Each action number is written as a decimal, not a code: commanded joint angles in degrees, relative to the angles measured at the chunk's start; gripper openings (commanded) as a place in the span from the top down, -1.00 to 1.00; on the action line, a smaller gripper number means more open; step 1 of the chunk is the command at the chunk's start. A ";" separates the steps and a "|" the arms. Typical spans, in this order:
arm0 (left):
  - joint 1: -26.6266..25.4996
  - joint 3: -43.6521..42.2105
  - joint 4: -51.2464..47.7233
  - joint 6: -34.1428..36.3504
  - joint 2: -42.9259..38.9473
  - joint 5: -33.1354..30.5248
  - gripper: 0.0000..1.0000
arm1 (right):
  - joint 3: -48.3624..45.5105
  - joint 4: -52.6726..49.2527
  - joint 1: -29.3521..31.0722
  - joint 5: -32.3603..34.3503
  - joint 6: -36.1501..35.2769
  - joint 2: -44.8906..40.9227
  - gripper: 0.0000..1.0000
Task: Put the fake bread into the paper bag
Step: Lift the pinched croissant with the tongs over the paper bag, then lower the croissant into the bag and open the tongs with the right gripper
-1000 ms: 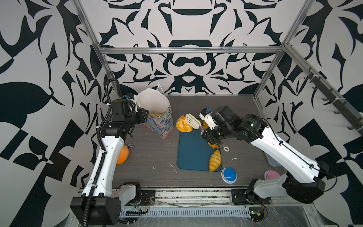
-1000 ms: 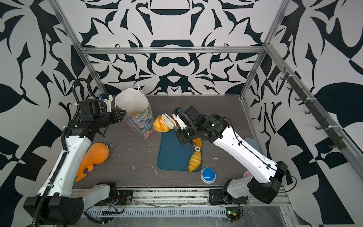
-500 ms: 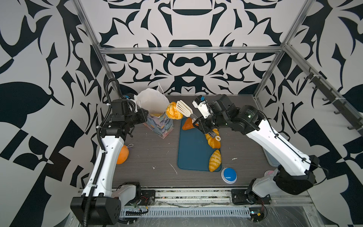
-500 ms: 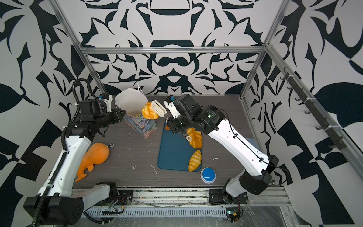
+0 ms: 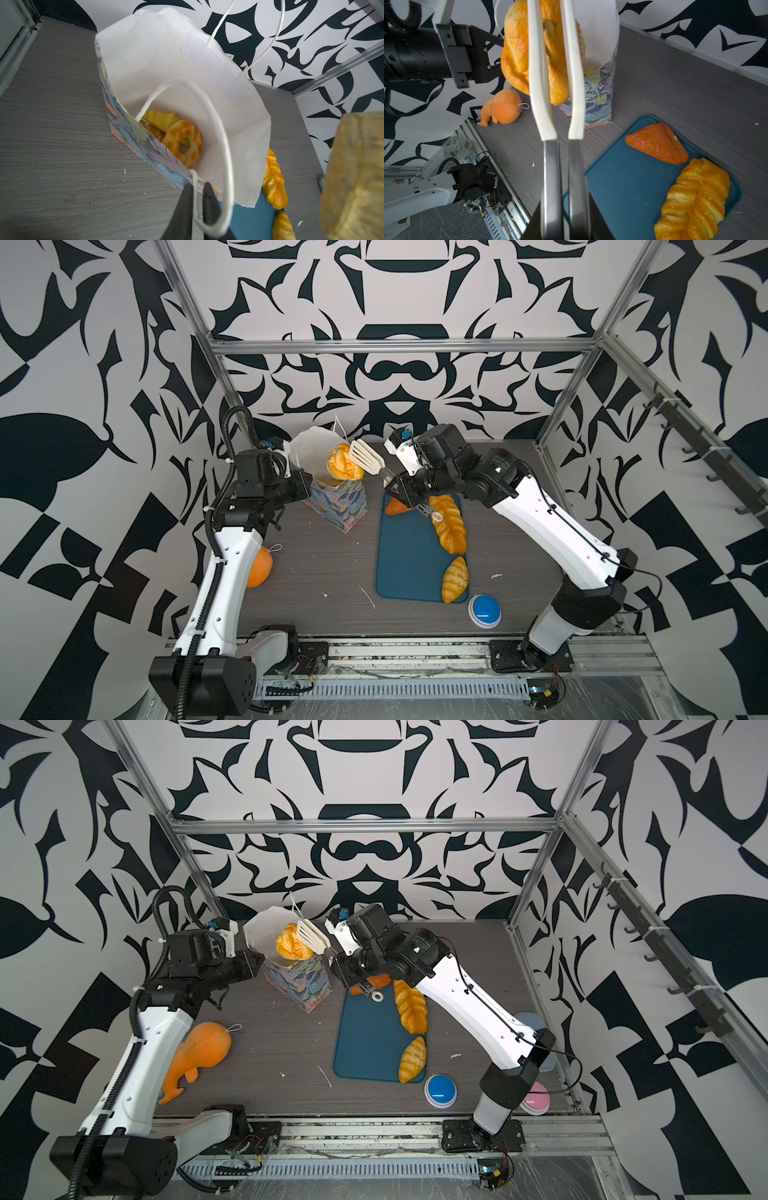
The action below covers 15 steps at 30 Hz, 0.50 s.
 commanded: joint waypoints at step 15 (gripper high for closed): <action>0.27 0.12 -1.81 0.34 -1.10 -3.42 0.90 | 8.19 6.65 -0.79 -3.15 0.14 4.62 0.45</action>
